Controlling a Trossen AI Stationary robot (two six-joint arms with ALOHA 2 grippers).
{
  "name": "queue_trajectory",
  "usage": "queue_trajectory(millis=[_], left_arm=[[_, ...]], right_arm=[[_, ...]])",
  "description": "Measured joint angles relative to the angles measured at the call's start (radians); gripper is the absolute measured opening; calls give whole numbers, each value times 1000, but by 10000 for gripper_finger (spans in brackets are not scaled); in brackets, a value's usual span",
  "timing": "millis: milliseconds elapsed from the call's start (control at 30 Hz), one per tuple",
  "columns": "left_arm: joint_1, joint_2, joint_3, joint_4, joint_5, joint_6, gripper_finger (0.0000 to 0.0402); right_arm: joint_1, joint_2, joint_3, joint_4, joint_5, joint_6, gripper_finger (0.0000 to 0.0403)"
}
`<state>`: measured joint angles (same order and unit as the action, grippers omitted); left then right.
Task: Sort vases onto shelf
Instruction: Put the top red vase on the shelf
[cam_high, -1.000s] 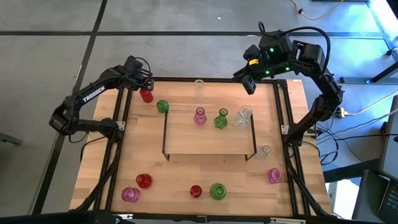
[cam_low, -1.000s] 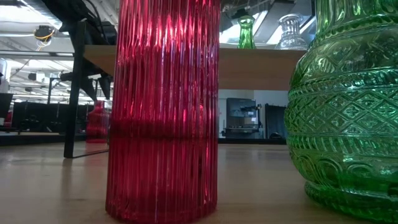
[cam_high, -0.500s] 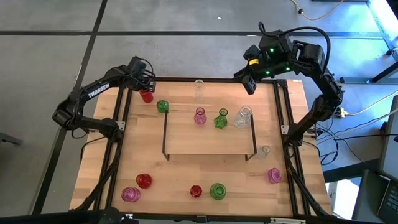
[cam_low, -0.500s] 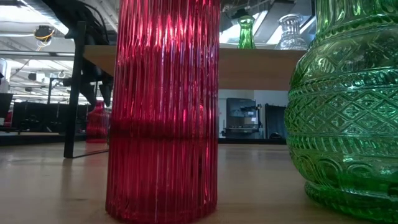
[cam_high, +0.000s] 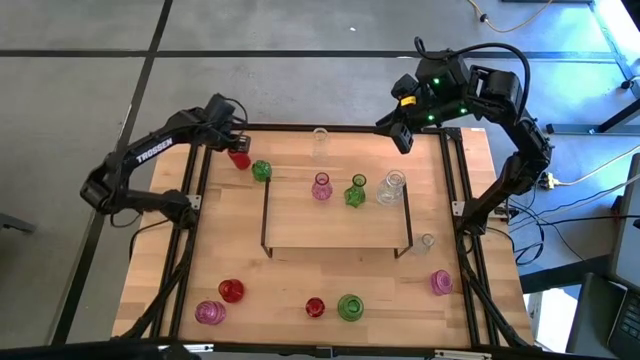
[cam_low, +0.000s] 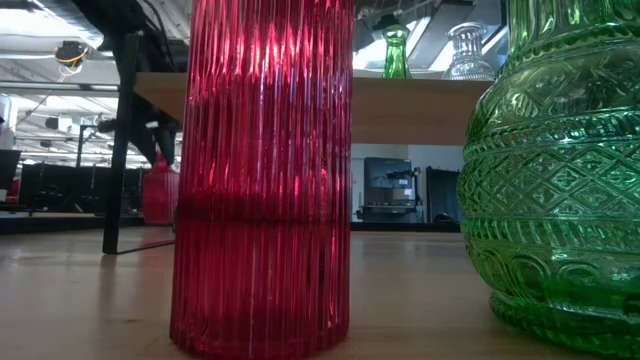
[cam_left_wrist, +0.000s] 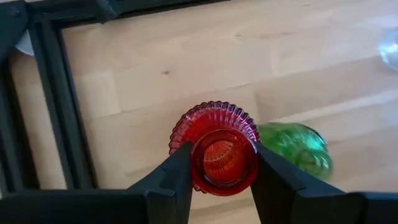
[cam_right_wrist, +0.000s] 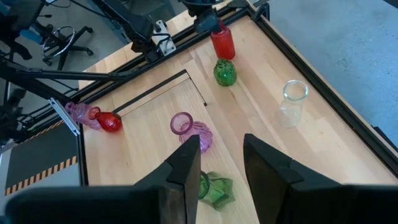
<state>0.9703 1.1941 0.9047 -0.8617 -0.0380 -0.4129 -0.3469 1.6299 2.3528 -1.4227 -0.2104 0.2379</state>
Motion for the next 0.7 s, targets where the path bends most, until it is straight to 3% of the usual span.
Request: queue_trajectory(millis=[300,433,533,700], left_arm=[[-183,-143,213,-74,-19,55,118],[-269,-193,328,-72,67,83,118],[-364,-192,418,-98,116,81,118],[-554,-100,554,-169,56,53,118]], right_arm=[[0,0,0,7,0,-3,111],[0,0,0,6,0,-3,111],[0,0,0,7,0,-5,111],[0,6,1,14,0,-7,111]])
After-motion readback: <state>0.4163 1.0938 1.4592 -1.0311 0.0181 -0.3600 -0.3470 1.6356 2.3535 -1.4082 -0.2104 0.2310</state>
